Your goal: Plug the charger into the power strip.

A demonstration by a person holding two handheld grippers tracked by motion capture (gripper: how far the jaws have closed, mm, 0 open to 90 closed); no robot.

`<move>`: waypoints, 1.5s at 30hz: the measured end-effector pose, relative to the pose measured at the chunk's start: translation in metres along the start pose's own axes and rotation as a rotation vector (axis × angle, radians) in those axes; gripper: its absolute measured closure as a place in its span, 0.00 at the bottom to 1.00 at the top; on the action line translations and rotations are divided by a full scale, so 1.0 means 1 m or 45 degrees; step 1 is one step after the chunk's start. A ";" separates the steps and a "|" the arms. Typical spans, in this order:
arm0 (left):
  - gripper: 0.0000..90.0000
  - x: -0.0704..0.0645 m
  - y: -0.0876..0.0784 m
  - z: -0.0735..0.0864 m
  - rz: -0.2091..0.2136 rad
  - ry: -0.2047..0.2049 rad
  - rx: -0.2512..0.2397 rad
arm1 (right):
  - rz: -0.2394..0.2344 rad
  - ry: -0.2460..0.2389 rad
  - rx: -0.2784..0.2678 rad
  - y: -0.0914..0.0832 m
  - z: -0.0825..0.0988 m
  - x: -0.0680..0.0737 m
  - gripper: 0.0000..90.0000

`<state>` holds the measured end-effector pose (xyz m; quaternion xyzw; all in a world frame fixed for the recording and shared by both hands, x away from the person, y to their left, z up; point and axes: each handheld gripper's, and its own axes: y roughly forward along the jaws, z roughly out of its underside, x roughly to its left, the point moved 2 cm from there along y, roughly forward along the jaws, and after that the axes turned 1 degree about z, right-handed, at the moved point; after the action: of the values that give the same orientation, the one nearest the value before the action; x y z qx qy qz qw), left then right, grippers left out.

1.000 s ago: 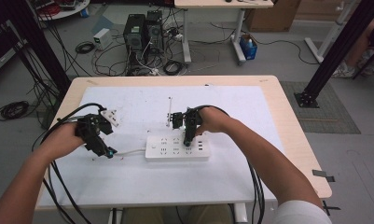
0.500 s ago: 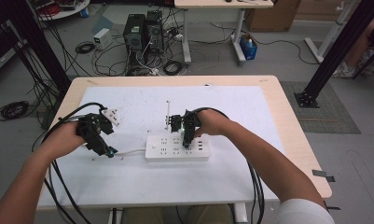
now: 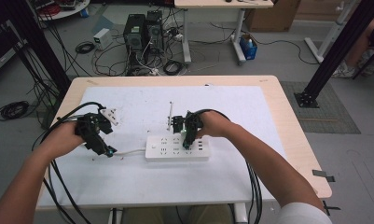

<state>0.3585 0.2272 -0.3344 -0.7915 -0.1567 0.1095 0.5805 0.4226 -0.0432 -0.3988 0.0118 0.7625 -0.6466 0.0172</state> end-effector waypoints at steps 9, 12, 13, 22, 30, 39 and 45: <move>0.23 0.002 0.001 -0.002 0.001 0.020 -0.006 | -0.021 0.399 -0.219 -0.040 0.031 -0.025 0.14; 0.23 0.002 0.001 -0.005 0.005 0.024 -0.010 | 0.024 0.482 -0.247 -0.057 0.050 -0.026 0.13; 0.23 0.002 0.001 -0.005 0.003 0.015 -0.017 | 0.039 0.528 -0.257 -0.063 0.056 -0.025 0.13; 0.23 0.002 0.000 -0.011 0.005 0.025 -0.023 | 0.104 0.752 -0.221 -0.096 0.111 -0.012 0.13; 0.23 0.002 -0.002 -0.019 -0.011 0.031 -0.028 | 0.182 0.847 -0.095 -0.107 0.167 0.018 0.01; 0.23 0.000 0.000 -0.027 -0.034 0.013 -0.048 | 0.218 0.936 -0.114 -0.114 0.202 0.052 0.01; 0.23 -0.002 -0.001 -0.029 -0.038 0.015 -0.041 | 0.236 0.944 -0.123 -0.113 0.209 0.061 0.01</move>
<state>0.3667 0.2010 -0.3247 -0.7990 -0.1669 0.0936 0.5701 0.3594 -0.2681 -0.3239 0.3130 0.7422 -0.5576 -0.2008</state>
